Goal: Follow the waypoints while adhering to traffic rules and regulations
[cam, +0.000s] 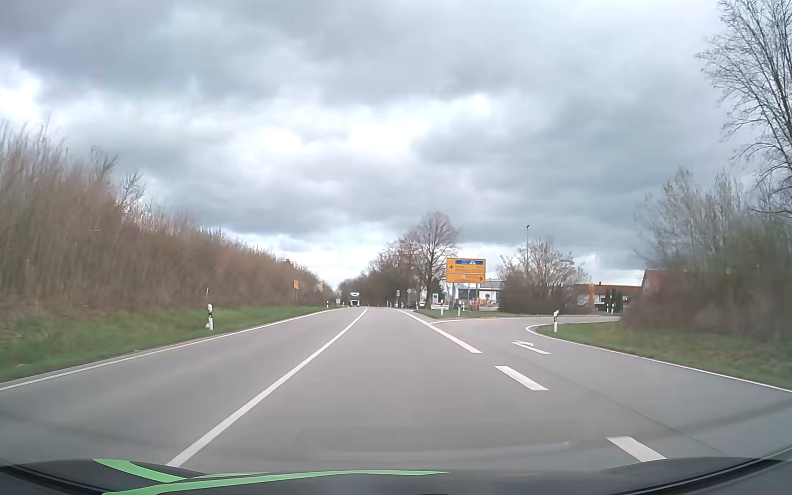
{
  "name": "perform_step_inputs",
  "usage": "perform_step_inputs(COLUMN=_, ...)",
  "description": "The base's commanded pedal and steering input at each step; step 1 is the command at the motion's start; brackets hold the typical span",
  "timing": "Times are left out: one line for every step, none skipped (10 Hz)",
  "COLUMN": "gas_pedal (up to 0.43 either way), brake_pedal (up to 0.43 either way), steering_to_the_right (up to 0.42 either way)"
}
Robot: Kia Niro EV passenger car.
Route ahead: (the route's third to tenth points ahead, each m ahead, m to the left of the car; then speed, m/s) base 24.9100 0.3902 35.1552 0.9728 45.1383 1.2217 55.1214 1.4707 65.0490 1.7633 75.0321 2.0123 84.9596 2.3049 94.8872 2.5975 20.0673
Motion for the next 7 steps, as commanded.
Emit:
perform_step_inputs(gas_pedal=0.209, brake_pedal=0.000, steering_to_the_right=-0.001)
perform_step_inputs(gas_pedal=0.209, brake_pedal=0.000, steering_to_the_right=-0.001)
perform_step_inputs(gas_pedal=0.209, brake_pedal=0.000, steering_to_the_right=-0.001)
perform_step_inputs(gas_pedal=0.209, brake_pedal=0.000, steering_to_the_right=-0.001)
perform_step_inputs(gas_pedal=0.209, brake_pedal=0.000, steering_to_the_right=-0.001)
perform_step_inputs(gas_pedal=0.209, brake_pedal=0.000, steering_to_the_right=-0.001)
perform_step_inputs(gas_pedal=0.209, brake_pedal=0.000, steering_to_the_right=-0.001)
